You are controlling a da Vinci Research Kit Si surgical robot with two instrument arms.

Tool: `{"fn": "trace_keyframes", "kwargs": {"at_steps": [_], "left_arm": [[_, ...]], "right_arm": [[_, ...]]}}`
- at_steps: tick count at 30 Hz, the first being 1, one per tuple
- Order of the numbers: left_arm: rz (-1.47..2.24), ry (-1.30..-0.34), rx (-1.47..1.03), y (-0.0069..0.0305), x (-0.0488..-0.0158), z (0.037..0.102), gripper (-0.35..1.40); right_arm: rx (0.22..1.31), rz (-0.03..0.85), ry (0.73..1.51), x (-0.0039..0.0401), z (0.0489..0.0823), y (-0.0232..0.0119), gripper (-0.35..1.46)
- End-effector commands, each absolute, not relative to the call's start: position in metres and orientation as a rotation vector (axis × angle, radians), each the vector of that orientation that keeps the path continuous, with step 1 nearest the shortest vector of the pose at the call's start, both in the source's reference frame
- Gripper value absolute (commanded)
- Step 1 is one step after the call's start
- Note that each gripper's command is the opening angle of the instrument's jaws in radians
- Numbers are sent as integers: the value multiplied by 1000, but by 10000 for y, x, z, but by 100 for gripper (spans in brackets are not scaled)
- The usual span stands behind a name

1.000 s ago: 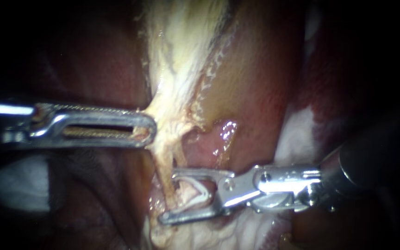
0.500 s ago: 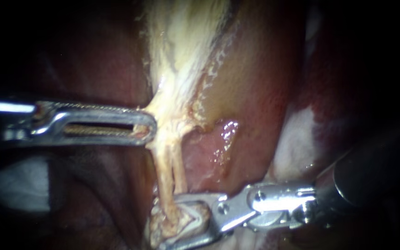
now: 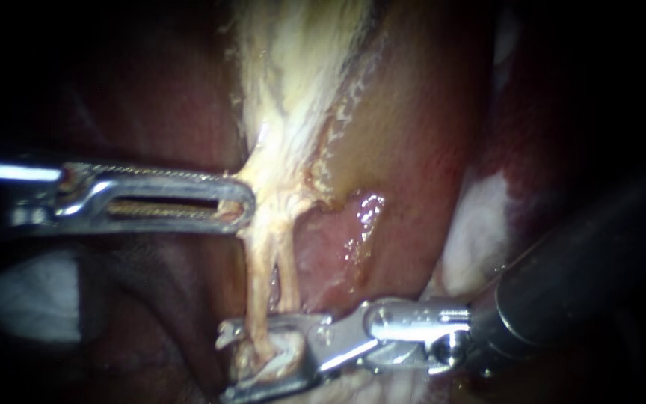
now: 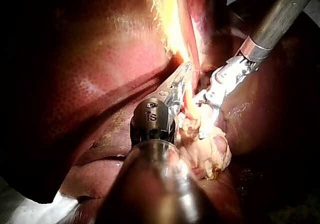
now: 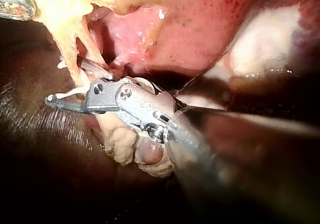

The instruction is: Clipping first clip left tube

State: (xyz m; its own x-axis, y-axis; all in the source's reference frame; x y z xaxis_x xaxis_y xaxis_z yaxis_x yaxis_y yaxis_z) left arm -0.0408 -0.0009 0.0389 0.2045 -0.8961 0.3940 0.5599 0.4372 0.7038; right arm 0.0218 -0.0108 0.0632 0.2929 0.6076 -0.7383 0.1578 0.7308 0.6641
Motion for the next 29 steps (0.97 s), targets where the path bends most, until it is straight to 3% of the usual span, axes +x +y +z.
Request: {"fn": "trace_keyframes", "kwargs": {"at_steps": [1,5,6,9,12,29], "left_arm": [[-1066,-876,459,-9,-409,389,-35],[-1066,-876,458,-9,-409,389,-35],[-1066,-876,458,-9,-409,389,-35],[-1066,-876,458,-10,-409,389,-35],[-1066,-876,458,-10,-408,388,-35],[-1065,-876,459,-9,-408,389,-35]], "right_arm": [[738,348,1261,218,630,-108,44],[738,387,1248,218,629,-107,32],[729,401,1243,218,629,-107,22],[715,426,1225,216,631,-106,-32],[714,452,1194,214,638,-105,-35],[728,479,1182,212,645,-105,-35]]}}
